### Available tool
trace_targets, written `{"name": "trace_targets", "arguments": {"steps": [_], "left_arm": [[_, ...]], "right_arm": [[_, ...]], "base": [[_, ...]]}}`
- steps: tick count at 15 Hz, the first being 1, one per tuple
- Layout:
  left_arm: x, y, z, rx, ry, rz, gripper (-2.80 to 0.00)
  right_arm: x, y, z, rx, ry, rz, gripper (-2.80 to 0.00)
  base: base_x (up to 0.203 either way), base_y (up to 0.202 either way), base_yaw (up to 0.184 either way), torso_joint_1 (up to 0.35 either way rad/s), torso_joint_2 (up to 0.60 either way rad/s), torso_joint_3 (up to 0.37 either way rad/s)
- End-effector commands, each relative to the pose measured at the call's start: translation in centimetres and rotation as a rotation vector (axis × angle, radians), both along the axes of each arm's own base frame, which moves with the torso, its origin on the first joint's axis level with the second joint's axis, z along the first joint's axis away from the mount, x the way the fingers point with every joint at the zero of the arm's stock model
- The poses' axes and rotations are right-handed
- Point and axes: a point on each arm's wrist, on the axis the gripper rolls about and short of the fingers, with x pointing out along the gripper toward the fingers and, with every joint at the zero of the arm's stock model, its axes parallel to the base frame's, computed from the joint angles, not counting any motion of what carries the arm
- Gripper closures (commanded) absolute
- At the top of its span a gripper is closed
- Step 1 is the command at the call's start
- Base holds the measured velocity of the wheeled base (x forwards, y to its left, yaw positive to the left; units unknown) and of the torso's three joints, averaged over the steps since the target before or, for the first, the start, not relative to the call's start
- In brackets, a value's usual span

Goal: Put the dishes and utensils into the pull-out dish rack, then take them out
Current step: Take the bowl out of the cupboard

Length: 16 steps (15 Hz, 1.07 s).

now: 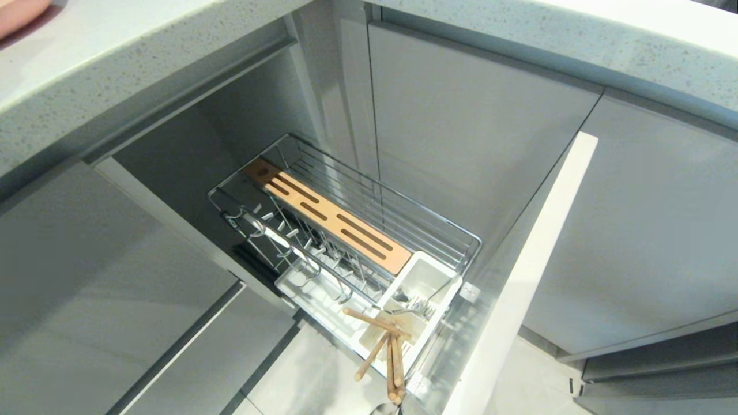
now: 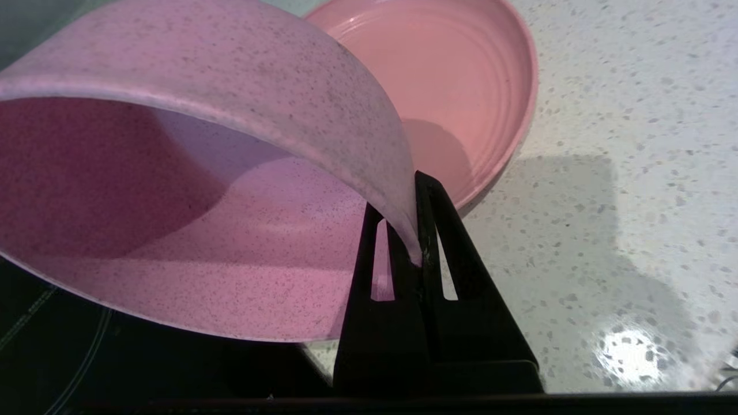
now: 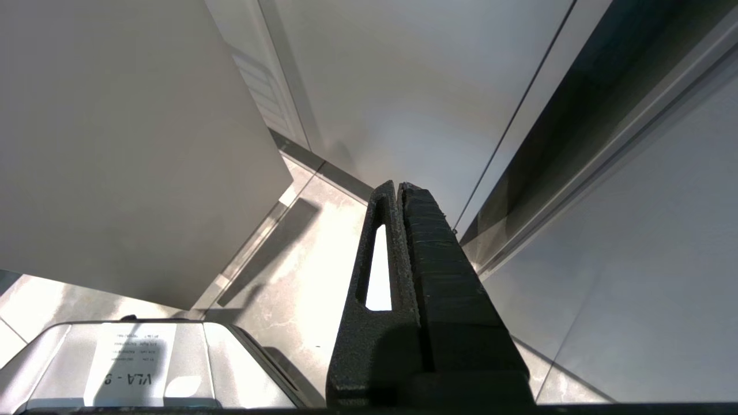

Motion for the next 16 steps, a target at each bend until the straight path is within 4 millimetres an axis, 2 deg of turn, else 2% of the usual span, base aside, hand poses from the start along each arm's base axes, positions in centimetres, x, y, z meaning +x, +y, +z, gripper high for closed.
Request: {"name": "trace_targets", "arguments": {"steps": [1,5,13,14,16], "left_arm": [[2.4,0.5,-0.4,-0.012,0.047,0.006,0.0],[5.2,1.0,-1.0,-0.036,0.09,-0.023,0.0],[5.6,1.1,-1.0,-0.041,0.09,-0.034,0.0],[5.7,1.1,-1.1,-0.041,0.092,-0.034,-2.8],[5.6,1.1,-1.0,-0.041,0.089,-0.034,-2.8]], "right_arm": [[0.0,0.0,0.0,0.0,0.0,0.002,0.0],[0.0,0.0,0.0,0.0,0.0,0.002,0.0],[0.0,0.0,0.0,0.0,0.001,0.001,0.0],[0.0,0.0,0.0,0.0,0.0,0.002,0.0],[0.0,0.0,0.0,0.0,0.001,0.001,0.0]], "base": [[0.0,0.0,0.0,0.0,0.0,0.0],[0.0,0.0,0.0,0.0,0.0,0.0],[0.0,0.0,0.0,0.0,0.0,0.0],[0.0,0.0,0.0,0.0,0.0,0.0],[0.0,0.0,0.0,0.0,0.0,0.0]]}}
